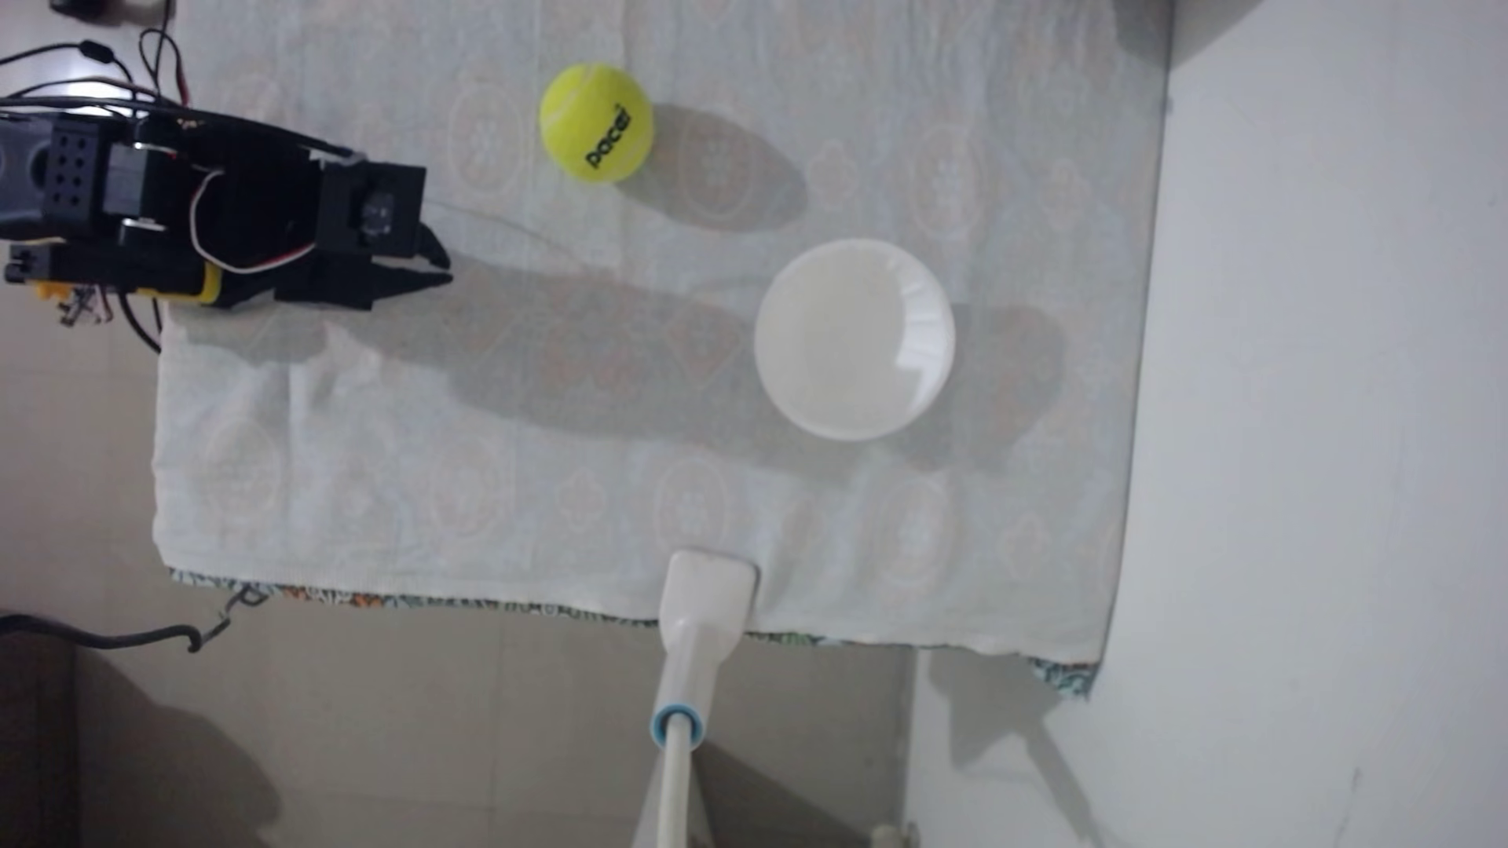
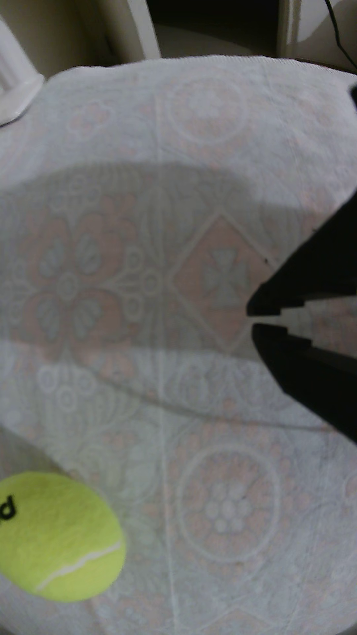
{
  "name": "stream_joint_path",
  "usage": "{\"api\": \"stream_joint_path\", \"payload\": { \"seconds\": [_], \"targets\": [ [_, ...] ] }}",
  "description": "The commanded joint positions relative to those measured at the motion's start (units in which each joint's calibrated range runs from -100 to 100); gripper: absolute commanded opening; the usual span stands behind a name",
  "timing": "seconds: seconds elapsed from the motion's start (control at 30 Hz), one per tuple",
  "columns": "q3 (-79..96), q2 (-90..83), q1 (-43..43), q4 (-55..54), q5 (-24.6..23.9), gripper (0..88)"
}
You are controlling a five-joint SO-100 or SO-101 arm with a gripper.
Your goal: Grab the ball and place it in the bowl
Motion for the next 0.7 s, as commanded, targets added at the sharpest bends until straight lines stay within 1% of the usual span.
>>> {"api": "stream_joint_path", "payload": {
  "seconds": [0.0,0.17,0.37,0.47,0.67],
  "targets": [
    [-8.59,-0.38,-0.56,2.59,0.49,0.1],
    [-18.4,2.04,0.66,7.11,1.17,0.1],
    [-26.31,6.46,4.4,7.85,2.93,0.1],
    [-33.22,9.85,3.3,9.49,3.03,0.1],
    [-39.94,13.55,1.1,9.82,2.2,0.1]
  ]
}}
